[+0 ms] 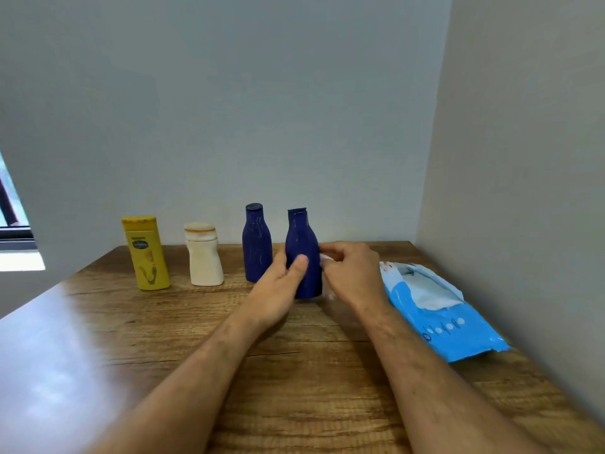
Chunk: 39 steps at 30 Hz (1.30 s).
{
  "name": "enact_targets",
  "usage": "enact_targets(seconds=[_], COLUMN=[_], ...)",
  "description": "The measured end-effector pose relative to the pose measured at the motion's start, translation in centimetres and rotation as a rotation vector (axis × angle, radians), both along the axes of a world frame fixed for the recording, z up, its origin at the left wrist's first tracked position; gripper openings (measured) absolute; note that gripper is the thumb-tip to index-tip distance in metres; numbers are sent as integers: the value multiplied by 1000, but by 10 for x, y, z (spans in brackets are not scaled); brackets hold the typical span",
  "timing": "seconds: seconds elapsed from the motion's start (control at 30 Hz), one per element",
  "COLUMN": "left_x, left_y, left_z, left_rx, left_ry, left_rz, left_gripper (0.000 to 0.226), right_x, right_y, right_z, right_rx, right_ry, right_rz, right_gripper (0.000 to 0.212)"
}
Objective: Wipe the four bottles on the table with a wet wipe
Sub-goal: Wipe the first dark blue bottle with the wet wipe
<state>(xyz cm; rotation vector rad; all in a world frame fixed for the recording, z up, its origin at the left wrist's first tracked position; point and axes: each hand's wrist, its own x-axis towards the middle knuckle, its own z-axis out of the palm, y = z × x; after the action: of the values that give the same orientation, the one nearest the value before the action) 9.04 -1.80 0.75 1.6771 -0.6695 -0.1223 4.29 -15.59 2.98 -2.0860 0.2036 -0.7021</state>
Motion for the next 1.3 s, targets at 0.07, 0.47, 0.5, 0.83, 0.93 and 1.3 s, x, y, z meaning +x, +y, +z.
enact_targets(seconds=[0.07,0.47,0.5,0.83,0.93,1.3], left_x=[-3,-19,-20,-23,-18,2], left_y=[18,47,46,39,40,46], left_z=[1,0,0,3,4,4], left_rx=[-98,-459,-428,-446,-578,-597], left_ry=[49,380,382,439,523,471], left_rz=[-17,-5,24,73,133,106], left_gripper=[48,48,52,45,55,49], right_x=[-3,-2,-2,7,8,-2], right_y=[9,29,30,52,45,60], right_z=[2,1,0,-8,-4,4], right_rx=[-31,-35,-43,-95,25,-18], right_ry=[15,14,18,-33,-72,-340], right_rz=[88,203,203,212,166,53], right_gripper=[31,24,23,24,26,28])
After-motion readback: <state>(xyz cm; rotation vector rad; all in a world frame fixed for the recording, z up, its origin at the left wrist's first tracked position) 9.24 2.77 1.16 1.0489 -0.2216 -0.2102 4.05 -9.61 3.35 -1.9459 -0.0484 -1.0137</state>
